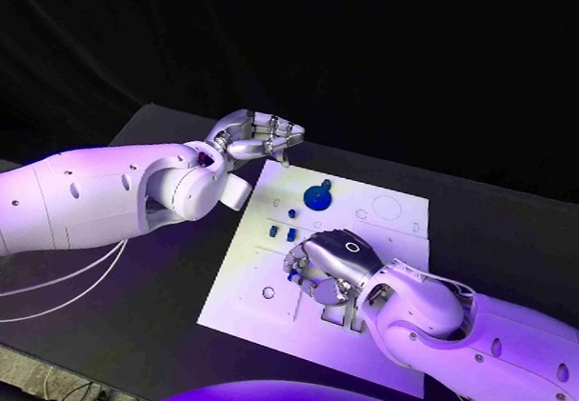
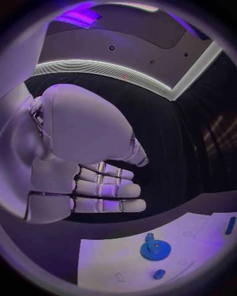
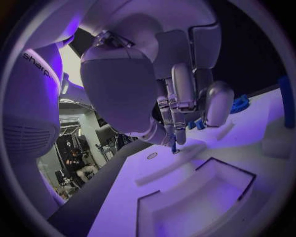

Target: Assemble the parts on the task board

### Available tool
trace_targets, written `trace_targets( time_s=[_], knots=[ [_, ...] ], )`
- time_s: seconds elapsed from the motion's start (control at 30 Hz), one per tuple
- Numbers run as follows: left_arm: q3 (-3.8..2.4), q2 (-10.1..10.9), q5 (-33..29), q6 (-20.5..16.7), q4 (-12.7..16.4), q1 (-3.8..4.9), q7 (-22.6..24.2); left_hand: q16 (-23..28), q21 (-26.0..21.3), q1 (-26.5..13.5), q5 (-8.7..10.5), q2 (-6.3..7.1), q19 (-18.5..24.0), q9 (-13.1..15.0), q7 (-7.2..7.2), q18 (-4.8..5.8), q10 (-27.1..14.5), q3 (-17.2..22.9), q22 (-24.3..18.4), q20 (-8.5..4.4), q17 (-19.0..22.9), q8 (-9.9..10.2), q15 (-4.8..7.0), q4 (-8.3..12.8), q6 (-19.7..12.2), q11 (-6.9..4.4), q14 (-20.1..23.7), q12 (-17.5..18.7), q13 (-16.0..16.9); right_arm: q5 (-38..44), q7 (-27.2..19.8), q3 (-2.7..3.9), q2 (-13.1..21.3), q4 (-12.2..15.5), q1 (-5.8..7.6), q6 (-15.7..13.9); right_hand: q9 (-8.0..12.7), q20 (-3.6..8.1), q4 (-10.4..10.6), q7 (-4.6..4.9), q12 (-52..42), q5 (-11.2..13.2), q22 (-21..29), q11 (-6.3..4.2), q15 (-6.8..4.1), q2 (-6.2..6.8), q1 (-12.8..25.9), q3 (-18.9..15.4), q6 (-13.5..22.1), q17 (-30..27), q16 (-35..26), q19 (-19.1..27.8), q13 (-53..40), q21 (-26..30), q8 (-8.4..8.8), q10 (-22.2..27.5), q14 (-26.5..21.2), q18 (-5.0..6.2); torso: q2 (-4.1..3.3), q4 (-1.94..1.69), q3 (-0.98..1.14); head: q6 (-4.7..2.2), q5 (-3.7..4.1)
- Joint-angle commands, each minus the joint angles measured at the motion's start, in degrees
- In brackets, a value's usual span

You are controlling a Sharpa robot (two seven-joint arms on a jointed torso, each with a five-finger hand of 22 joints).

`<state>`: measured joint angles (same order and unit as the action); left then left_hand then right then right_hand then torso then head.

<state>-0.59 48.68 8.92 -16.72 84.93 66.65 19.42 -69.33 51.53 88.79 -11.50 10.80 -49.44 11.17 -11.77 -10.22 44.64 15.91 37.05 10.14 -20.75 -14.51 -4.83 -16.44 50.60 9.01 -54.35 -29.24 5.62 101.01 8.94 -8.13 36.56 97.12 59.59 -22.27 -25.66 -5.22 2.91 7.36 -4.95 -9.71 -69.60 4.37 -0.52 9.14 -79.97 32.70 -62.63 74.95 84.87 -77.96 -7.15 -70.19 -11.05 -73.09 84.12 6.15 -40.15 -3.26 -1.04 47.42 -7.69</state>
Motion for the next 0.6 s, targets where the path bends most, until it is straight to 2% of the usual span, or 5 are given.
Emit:
trace_targets(
  time_s=[0.03, 0.6],
  knots=[
    [-0.04, -0.1, -0.3, 0.3, 0.1, 0.04, 0.4, 0.3, -0.3, 0.6, 0.03, 0.08, -0.4, -0.1, -0.12, -0.26, -0.4, 0.2, -0.1, 0.16, 0.1, -0.3, 0.00, 0.1, -0.2, -0.14, 0.3, -0.2, 0.0, 1.7, 1.2, -0.14, -0.1, -0.1, -0.16, 2.1, -0.1, 0.06, -0.2, 0.22, 0.0, -0.2, 0.0, -0.79, -0.22, -0.24, 0.1, 0.2, 0.0, 4.0, 0.3, 0.3, 0.0, 0.3, -0.26, -0.5, 3.8, -0.93, -0.01, 0.00, -0.02, -0.01, 0.02],
    [-0.04, 0.0, -0.3, 0.5, 0.1, 0.04, 0.2, 0.2, -0.3, 0.6, 0.04, 0.11, -0.4, -0.1, -0.14, -0.27, -0.5, 0.3, -0.1, 0.17, 0.1, -0.3, -0.01, 0.1, -0.2, -0.12, 0.3, -0.2, -0.1, 3.0, 2.5, -0.14, 0.2, 0.4, -0.18, 1.0, -0.1, 0.05, -0.2, 0.19, 0.0, -0.2, -0.1, -0.82, -0.22, -0.30, 0.2, 0.2, 0.0, 4.1, 0.3, 0.2, 0.0, 0.1, -0.29, -0.6, 3.8, -0.97, -0.01, 0.02, -0.01, 0.03, -0.04]
  ],
)
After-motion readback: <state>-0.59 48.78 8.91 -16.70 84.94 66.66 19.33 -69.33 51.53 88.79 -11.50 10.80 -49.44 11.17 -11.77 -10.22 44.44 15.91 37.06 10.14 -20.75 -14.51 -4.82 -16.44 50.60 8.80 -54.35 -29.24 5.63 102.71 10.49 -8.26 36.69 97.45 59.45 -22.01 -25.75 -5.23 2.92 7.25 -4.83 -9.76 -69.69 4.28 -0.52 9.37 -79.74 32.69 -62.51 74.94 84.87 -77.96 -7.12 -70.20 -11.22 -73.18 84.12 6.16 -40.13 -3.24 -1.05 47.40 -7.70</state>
